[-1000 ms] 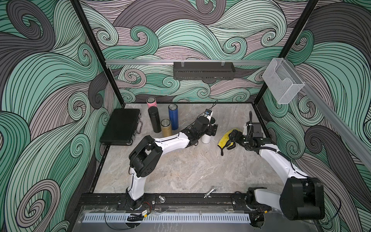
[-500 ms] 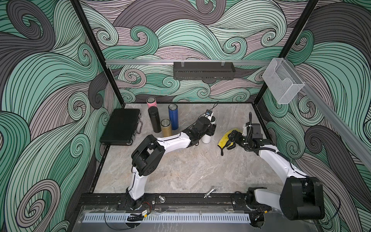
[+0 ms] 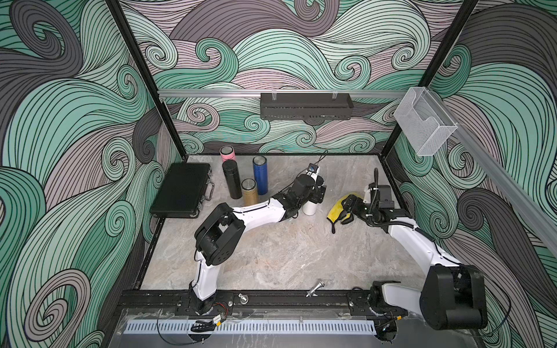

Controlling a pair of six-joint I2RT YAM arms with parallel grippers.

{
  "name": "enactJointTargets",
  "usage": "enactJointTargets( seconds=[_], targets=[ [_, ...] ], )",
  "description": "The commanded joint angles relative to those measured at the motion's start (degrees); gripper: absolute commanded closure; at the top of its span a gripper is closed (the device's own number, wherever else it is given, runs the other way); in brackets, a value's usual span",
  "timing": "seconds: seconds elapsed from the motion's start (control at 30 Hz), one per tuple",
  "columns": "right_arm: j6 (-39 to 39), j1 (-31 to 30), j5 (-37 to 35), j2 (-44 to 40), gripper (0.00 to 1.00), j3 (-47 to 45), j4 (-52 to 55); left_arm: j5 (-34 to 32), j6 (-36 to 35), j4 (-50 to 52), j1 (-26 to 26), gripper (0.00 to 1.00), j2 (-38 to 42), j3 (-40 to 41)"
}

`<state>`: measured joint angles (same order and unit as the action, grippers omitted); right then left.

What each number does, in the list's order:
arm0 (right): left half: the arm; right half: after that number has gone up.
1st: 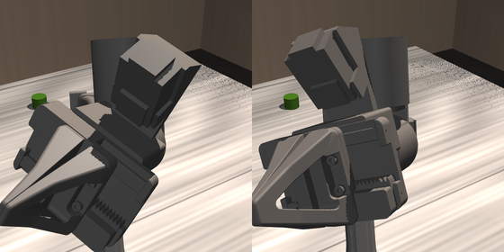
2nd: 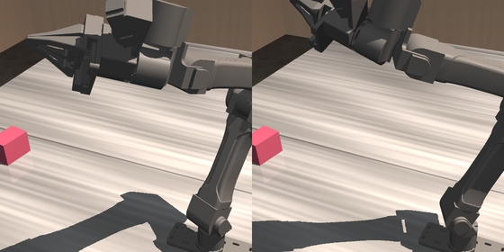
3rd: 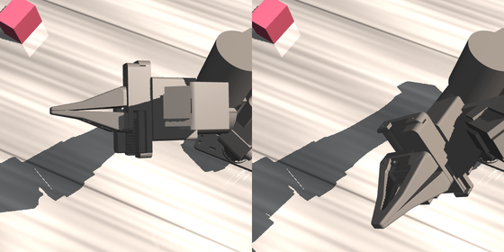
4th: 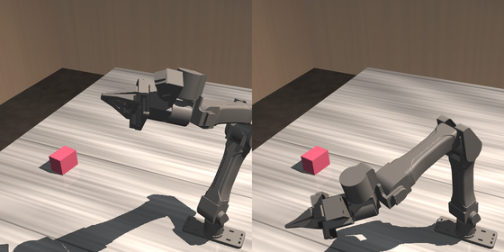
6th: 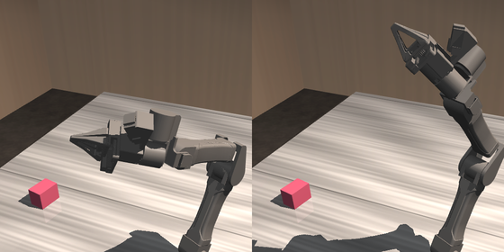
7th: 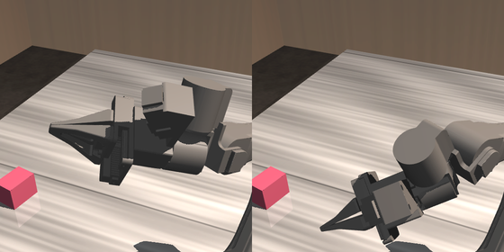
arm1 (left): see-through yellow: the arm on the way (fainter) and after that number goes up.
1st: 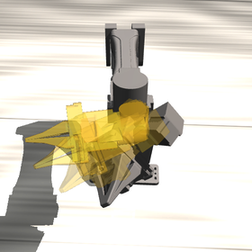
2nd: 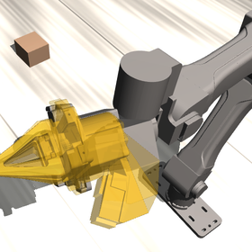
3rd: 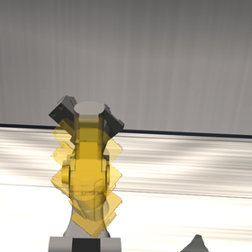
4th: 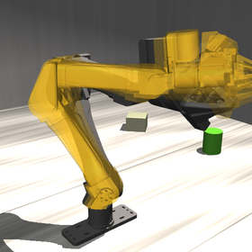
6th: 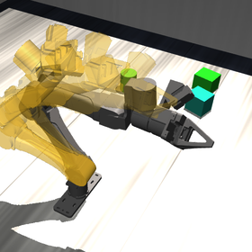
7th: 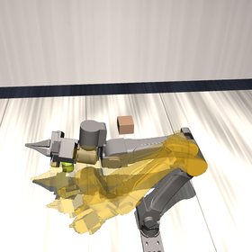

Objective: Wipe the surface of the thermos
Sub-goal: Pick up the thermos from the center of the board.

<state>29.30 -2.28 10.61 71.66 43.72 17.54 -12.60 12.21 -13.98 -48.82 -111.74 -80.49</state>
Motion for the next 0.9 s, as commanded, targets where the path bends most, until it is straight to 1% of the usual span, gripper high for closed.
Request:
enactJointTargets(
  seconds=[0.0, 0.17, 0.3, 0.33, 0.4, 0.43, 0.5, 0.53, 0.57, 0.63, 0.73, 0.87],
  targets=[
    [0.8, 0.2, 0.8, 1.0, 0.07, -0.5, -0.7, 0.3, -0.4, 0.9, 0.6, 0.19, 2.2, -0.7],
    [0.8, 0.2, 1.0, 1.3, 0.07, -0.7, -1.3, 0.3, -0.5, 1.6, 0.6, 0.21, 2.1, -0.9],
    [1.0, 0.2, 1.3, 1.6, 0.08, -0.8, -1.3, 0.4, -0.9, 1.5, 0.5, 0.28, 1.7, -0.7],
    [1.0, 0.2, 1.3, 1.4, 0.08, -0.8, -1.2, 0.3, -0.9, 1.3, 0.6, 0.34, 1.8, -0.6],
    [0.9, 0.3, 1.2, 0.9, 0.08, -0.9, -1.2, 0.3, -1.2, 1.2, 0.5, 0.40, 1.9, -0.5],
    [0.8, 0.2, 1.1, 0.6, 0.08, -0.8, -1.0, 0.2, -1.3, 1.2, 0.6, 0.46, 1.9, -0.5],
    [0.7, 0.2, 0.8, 0.3, 0.08, -0.7, -0.8, 0.7, -1.8, 1.2, 0.6, 0.55, 2.0, -0.5],
    [0.8, 0.3, 0.8, 0.2, 0.08, -0.6, -0.8, 0.9, -1.9, 1.4, 0.5, 0.56, 1.9, -0.7],
    [0.7, 0.2, 0.9, 0.2, 0.08, -0.5, -0.8, 1.0, -2.2, 1.5, 0.5, 0.66, 1.9, -0.7],
    [0.7, 0.3, 0.9, 0.4, 0.08, -0.2, -0.5, 1.1, -2.3, 1.8, 0.5, 1.00, 2.2, -0.7],
    [1.0, 0.2, 0.5, 1.3, 0.08, 0.5, 0.0, 1.1, -3.5, 3.2, 0.4, 1.00, 4.4, 0.1],
    [1.4, 0.2, -0.6, 4.2, 0.06, 3.0, 2.0, -0.5, -5.0, 7.1, 0.2, 1.00, 10.0, 2.2]
  ],
)
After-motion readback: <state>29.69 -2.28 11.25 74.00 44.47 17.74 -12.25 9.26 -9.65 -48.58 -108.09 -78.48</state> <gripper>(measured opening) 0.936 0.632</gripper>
